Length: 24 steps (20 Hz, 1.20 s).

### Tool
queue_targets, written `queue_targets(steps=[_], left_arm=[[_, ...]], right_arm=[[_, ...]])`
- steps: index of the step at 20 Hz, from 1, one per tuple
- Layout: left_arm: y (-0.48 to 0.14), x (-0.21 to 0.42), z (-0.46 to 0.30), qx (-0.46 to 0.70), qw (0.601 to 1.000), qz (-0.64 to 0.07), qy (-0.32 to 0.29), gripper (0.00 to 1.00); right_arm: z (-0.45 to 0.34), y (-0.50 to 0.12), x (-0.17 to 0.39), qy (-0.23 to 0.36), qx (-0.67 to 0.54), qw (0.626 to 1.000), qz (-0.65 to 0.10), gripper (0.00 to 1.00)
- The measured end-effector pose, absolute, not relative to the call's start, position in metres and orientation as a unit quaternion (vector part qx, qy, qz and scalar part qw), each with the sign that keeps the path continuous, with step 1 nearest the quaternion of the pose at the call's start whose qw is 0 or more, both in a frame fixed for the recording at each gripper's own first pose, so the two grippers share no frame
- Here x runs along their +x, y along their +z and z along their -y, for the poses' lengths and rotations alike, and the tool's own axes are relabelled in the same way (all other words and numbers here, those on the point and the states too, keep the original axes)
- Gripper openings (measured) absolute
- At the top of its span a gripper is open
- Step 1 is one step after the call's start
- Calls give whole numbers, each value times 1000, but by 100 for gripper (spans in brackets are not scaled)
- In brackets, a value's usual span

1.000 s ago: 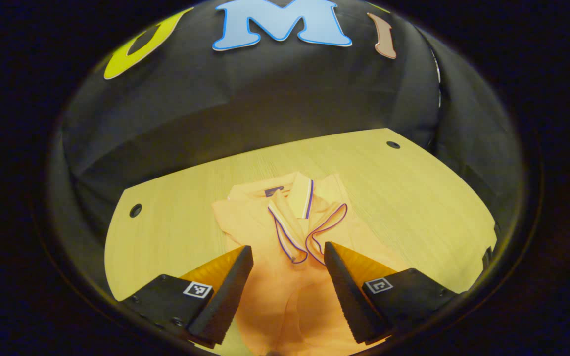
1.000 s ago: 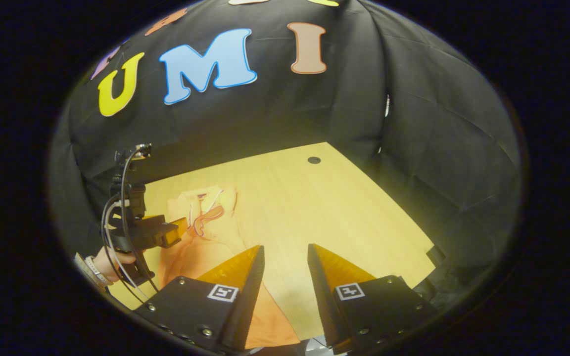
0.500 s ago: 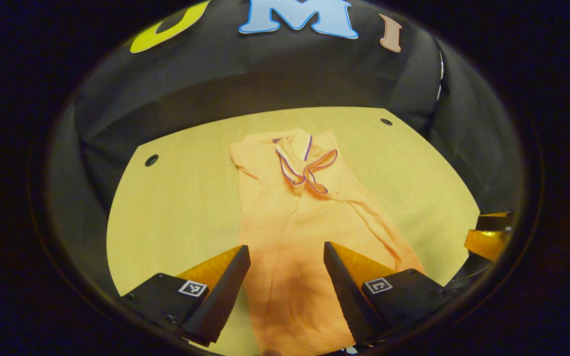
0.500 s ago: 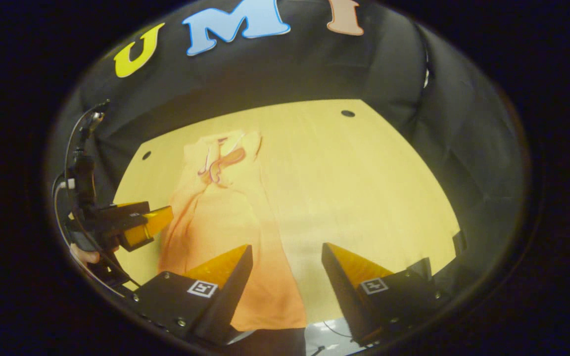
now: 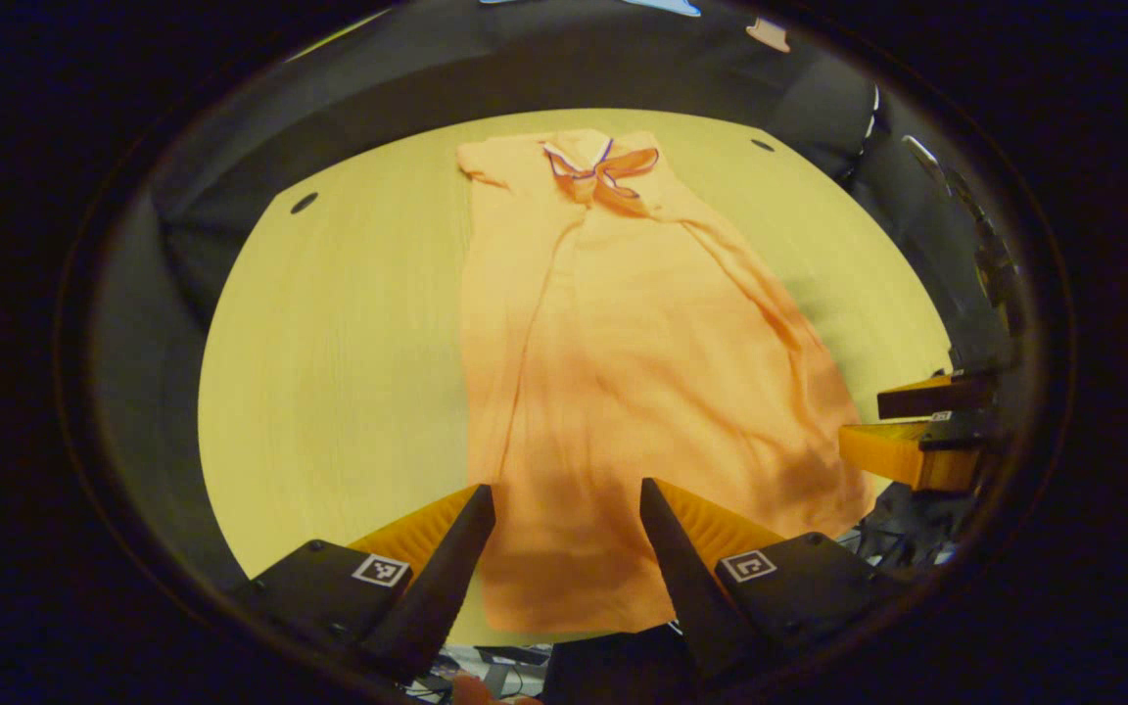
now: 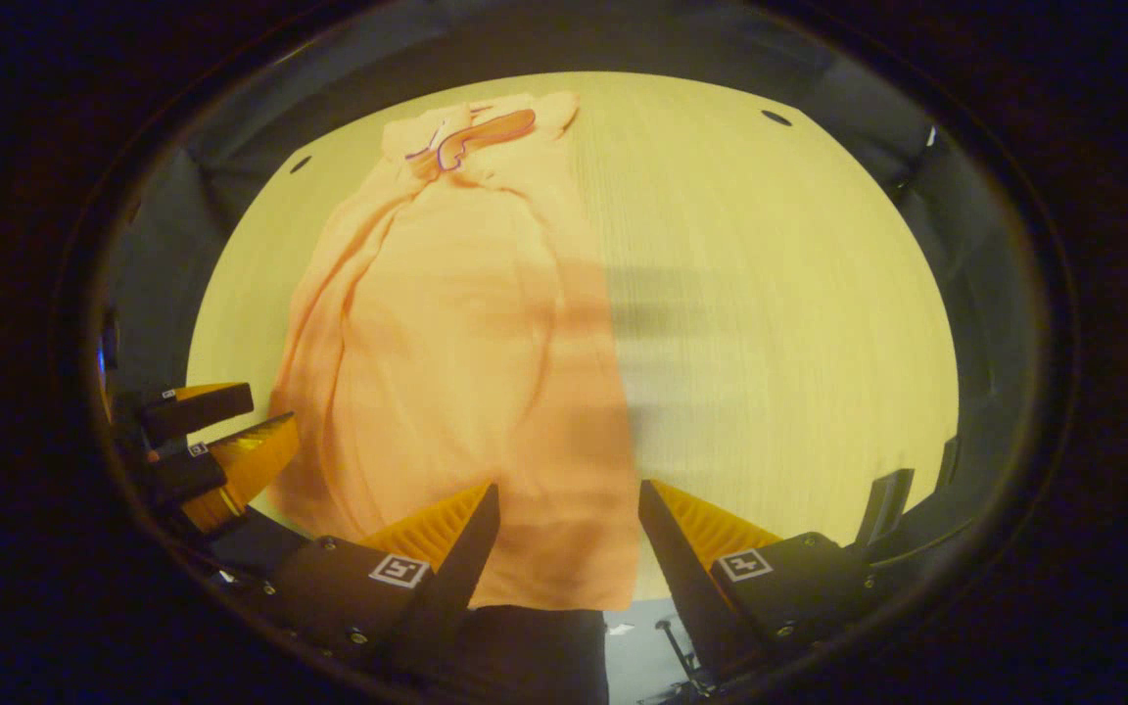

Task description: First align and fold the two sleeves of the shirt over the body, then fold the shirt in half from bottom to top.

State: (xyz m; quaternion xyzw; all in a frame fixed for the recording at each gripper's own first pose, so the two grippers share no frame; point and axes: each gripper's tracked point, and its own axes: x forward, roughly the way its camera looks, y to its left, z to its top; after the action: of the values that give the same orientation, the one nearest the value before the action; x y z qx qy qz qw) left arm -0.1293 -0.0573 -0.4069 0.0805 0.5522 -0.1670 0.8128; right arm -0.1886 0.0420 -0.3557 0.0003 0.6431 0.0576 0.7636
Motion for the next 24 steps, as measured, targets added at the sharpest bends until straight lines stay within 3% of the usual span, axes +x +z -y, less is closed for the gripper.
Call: queue_targets(steps=[8,14,22,23,24], left_arm=[[-450,-170,49,100,761,-622,-155,100],[-452,-156,53,105,746,-639,-154,100],[-449,-155,54,105,721,-669,-150,99],[-450,-153,56,103,723,-667,-150,96],[-451,-151,57,101,723,-666,-150,81]], right_arm=[[-46,-384,-205,73,-48,719,-689,92],[-46,-390,-204,62,-67,687,-721,91],[-45,-390,-203,66,-67,680,-727,94],[-45,-390,-202,68,-67,681,-726,92],[-45,-390,-199,67,-66,688,-720,89]])
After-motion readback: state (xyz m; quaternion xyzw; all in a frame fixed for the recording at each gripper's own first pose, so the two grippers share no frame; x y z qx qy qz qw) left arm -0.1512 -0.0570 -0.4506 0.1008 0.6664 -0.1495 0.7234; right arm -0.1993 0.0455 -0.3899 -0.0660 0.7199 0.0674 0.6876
